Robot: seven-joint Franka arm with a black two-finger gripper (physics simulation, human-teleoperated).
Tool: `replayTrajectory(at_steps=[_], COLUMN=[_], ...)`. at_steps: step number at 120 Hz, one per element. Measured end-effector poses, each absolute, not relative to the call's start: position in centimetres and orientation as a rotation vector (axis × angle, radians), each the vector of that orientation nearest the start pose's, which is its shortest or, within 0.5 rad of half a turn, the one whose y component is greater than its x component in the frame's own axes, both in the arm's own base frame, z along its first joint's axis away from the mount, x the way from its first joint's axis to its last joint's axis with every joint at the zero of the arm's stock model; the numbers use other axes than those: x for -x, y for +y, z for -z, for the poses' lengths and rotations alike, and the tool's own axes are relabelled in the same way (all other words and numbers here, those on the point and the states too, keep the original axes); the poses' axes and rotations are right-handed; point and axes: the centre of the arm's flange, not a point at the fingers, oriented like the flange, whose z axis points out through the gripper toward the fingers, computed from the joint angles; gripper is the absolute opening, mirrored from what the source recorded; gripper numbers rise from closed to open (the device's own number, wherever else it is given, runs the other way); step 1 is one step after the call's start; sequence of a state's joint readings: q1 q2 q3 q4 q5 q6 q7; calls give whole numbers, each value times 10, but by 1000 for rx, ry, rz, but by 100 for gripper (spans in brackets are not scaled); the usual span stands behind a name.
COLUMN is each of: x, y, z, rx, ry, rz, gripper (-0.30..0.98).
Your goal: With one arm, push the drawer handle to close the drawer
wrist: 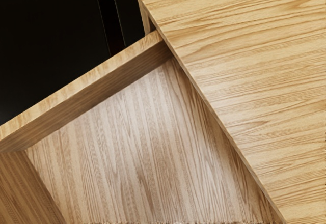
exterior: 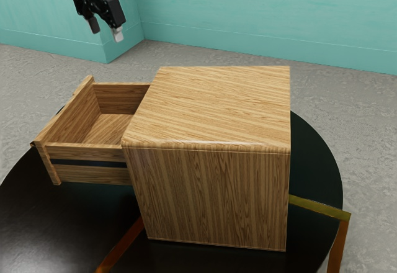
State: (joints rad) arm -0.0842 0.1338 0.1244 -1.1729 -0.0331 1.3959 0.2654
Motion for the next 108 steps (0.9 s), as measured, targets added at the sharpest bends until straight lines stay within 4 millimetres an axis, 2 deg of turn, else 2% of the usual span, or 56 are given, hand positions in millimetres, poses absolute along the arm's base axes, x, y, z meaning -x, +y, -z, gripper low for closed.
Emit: replayTrajectory(at_steps=[12,17,33,44,50,67,86,92,101,108], x=[-572,-567,-517,-476,-461,-407,-384,-381,-377,-375], y=[11,11,17,27,35,95,164,179,206,221], z=[-709,-704,-700,-707,-710,-695,-673,-661,-638,-628], rx=[3126,3133,3174,3169,3129,3006,2978,2971,2959,2934], ry=[378,383,386,399,412,449,498,579,719,826], rz=[116,92,28,34,31,-6,-63,-94,-112,-98], gripper=[69,69,69,68,69,68,65,57,38,24])
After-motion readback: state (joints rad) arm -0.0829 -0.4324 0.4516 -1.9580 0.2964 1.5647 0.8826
